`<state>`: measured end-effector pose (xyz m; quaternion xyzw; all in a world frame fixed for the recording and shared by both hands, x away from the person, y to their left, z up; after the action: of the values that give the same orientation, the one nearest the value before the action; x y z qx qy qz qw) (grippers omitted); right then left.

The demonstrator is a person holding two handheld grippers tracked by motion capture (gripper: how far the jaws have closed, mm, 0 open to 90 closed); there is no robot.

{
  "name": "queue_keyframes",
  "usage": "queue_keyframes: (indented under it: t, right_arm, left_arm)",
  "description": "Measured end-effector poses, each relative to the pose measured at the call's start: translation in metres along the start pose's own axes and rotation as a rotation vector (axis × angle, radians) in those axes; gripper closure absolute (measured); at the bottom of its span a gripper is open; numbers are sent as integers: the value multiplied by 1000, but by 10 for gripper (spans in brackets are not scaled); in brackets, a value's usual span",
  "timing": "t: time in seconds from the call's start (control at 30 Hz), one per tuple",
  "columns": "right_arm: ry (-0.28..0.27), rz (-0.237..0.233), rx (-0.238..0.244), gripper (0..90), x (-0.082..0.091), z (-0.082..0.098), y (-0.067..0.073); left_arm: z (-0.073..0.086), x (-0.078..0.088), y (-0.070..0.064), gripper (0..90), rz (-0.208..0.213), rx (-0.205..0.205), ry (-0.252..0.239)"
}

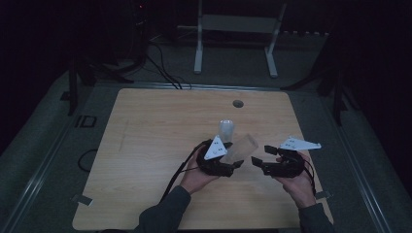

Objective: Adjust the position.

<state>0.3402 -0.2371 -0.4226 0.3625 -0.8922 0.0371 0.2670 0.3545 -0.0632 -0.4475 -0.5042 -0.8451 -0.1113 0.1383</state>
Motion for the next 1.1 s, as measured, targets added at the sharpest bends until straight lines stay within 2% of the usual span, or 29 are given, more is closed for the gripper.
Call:
queue_keyframes:
  t: [0.17, 0.33, 0.83, 0.97, 1.1]
  right_arm:
    - [54, 36, 69, 267, -2, 0, 1]
    - [80, 61, 115, 293, 0, -1, 1]
    - [163, 100, 236, 342, 5, -4, -1]
    - [196, 110, 286, 347, 5, -5, 0]
    - [216, 112, 311, 348, 4, -6, 2]
  left_arm:
    - [0, 2, 2, 294, 2, -4, 10]
    - [1, 3, 3, 293, 9, -5, 20]
    - [0, 9, 6, 293, 18, -35, 58]
    - [0, 10, 8, 293, 23, -29, 60]
    - [0, 9, 7, 293, 28, -35, 67]
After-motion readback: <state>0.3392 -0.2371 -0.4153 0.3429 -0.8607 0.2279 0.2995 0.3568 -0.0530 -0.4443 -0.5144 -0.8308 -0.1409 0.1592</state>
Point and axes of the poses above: each handheld gripper's, and its own axes: x roughly backward along the jaws, z roughly out of its underside, y roughly to its left, the point moved 6 cm from there along -x, roughly forward along the jaws, and after that the axes turned 1 degree about -y, right-handed, at the moved point
